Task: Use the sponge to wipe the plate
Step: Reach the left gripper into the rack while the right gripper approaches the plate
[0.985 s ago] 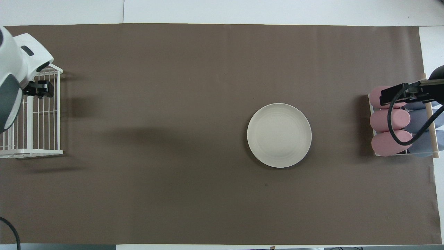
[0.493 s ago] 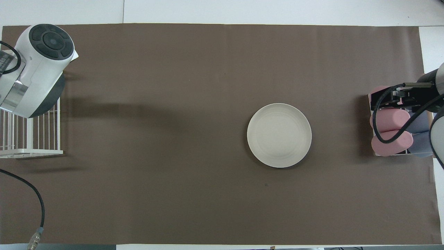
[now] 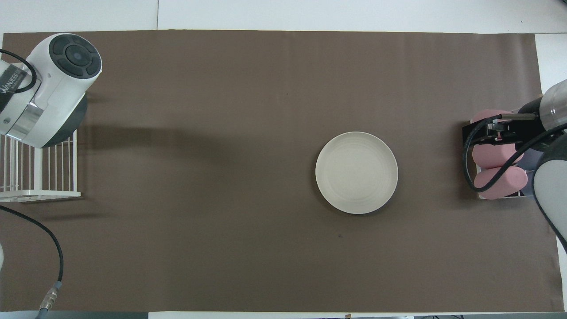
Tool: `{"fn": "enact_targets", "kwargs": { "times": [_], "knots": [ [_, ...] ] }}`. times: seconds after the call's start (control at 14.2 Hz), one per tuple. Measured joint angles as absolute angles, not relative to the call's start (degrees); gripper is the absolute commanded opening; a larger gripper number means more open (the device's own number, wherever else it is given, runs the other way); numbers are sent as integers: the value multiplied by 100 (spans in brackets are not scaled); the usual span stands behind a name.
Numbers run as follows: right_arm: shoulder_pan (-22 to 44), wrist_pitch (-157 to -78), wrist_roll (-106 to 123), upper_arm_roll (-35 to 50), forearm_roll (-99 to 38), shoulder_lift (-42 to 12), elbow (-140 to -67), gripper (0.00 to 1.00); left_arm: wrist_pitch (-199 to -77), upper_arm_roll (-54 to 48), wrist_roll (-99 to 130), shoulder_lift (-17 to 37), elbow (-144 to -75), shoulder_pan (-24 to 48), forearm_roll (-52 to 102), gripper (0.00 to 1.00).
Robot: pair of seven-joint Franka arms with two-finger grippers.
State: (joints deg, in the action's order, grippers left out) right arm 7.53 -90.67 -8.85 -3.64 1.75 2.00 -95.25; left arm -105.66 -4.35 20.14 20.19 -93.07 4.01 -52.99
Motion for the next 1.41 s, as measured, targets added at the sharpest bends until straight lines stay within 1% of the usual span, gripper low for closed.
{"fn": "enact_targets", "kwargs": {
  "times": [0.07, 0.28, 0.35, 0.63, 1.06, 1.2, 1.41],
  "knots": [
    [753, -9067, -885, -364, 175, 203, -9528, 100, -10567, -426, 2015, 2023, -9310, 394, -5302, 53],
    [753, -9155, -885, -364, 175, 220, -9562, 100, -10583, -419, 2125, 2029, -9334, 380, -5304, 11],
    [754, -9204, -885, -364, 175, 236, -9608, 100, -10594, -418, 2152, 2035, -9337, 370, -5305, 0],
    [777, -9375, -1358, -364, 169, 300, -9775, 100, -10674, -419, 2376, 2040, -9339, 348, -5306, 0],
    [1029, -9561, -2203, -357, 163, 340, -9830, 100, -10689, -432, 2467, 2040, -9316, 353, -5306, 0],
    [1030, -9562, -2695, -357, 161, 341, -9872, 100, -10396, -485, 2460, 2027, -9081, 359, -5268, 0],
    [1186, -9562, -3864, -331, 75, 354, -9883, 100, -9432, -672, 2099, 1968, -8348, 425, -4395, 0]
  ]
}}
